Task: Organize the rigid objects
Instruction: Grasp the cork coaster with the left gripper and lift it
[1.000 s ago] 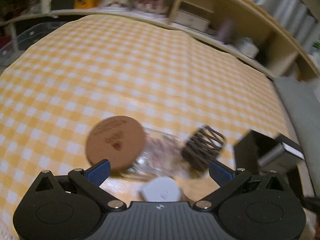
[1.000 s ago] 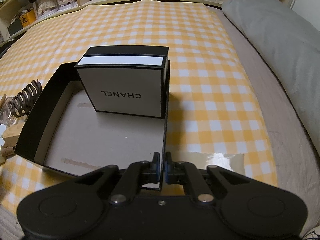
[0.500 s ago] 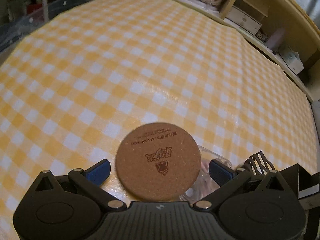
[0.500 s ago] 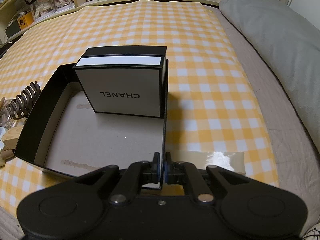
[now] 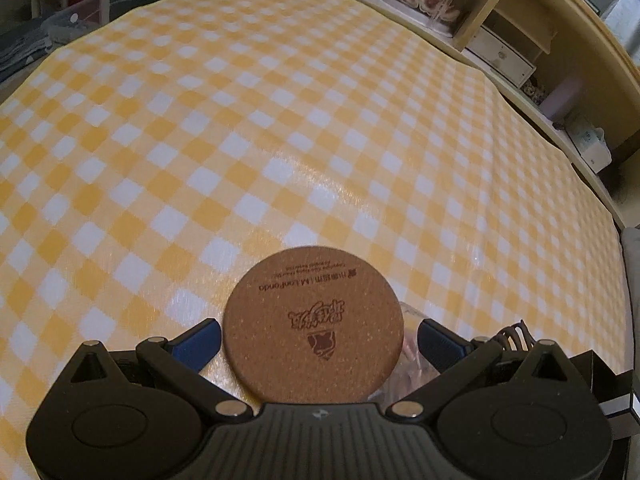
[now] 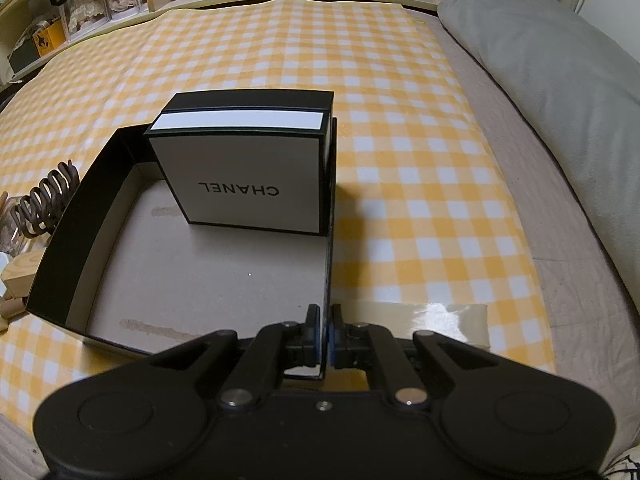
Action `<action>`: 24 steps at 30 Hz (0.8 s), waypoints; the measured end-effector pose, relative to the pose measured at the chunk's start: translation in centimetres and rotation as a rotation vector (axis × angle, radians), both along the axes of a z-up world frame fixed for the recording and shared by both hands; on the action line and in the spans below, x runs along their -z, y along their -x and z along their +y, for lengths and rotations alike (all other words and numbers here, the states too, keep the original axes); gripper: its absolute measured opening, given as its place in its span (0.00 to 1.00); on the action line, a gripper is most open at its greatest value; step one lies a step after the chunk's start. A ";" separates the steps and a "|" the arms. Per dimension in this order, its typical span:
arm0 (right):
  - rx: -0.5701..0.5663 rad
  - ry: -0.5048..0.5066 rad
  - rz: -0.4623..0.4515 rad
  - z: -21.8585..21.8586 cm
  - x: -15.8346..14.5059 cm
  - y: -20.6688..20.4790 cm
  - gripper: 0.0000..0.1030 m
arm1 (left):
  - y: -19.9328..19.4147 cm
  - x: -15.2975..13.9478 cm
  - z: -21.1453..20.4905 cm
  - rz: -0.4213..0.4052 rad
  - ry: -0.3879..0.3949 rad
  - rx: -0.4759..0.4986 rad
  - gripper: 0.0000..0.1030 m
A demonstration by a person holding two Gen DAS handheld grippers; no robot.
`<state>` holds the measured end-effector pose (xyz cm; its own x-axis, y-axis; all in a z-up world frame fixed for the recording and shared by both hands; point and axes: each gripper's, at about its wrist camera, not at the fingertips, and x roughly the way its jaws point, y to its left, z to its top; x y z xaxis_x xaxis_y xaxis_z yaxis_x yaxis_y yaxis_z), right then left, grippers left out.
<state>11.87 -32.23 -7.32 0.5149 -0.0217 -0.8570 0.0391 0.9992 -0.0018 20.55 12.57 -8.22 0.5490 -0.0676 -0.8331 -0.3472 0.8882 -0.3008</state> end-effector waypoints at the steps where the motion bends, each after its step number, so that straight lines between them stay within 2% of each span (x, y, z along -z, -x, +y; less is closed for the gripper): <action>1: 0.000 0.000 0.000 0.0 0.0 0.0 0.04 | 0.0 0.0 0.0 -0.007 -0.006 0.005 0.99; 4: 0.001 0.000 -0.001 0.0 0.0 0.0 0.04 | -0.5 0.1 -0.4 0.003 -0.036 0.030 0.94; 8: 0.000 0.000 0.000 0.0 0.0 0.0 0.04 | -0.7 -0.1 -0.4 0.001 -0.042 0.041 0.93; 12: 0.001 0.000 0.000 0.0 0.0 0.0 0.04 | -0.3 -2.0 -1.2 -0.092 -0.100 0.070 0.92; 18: 0.002 0.002 0.001 0.1 0.0 0.0 0.04 | 1.6 -5.5 -5.2 -0.286 -0.110 0.265 0.91; 24: 0.000 0.007 0.003 0.1 0.0 0.0 0.04 | 4.0 -6.4 -9.2 -0.341 -0.070 0.461 0.91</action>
<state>11.85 -32.09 -7.31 0.5122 -0.0273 -0.8584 0.0390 0.9992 -0.0085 16.55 3.33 -1.78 0.7144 -0.3148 -0.6250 0.1869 0.9465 -0.2631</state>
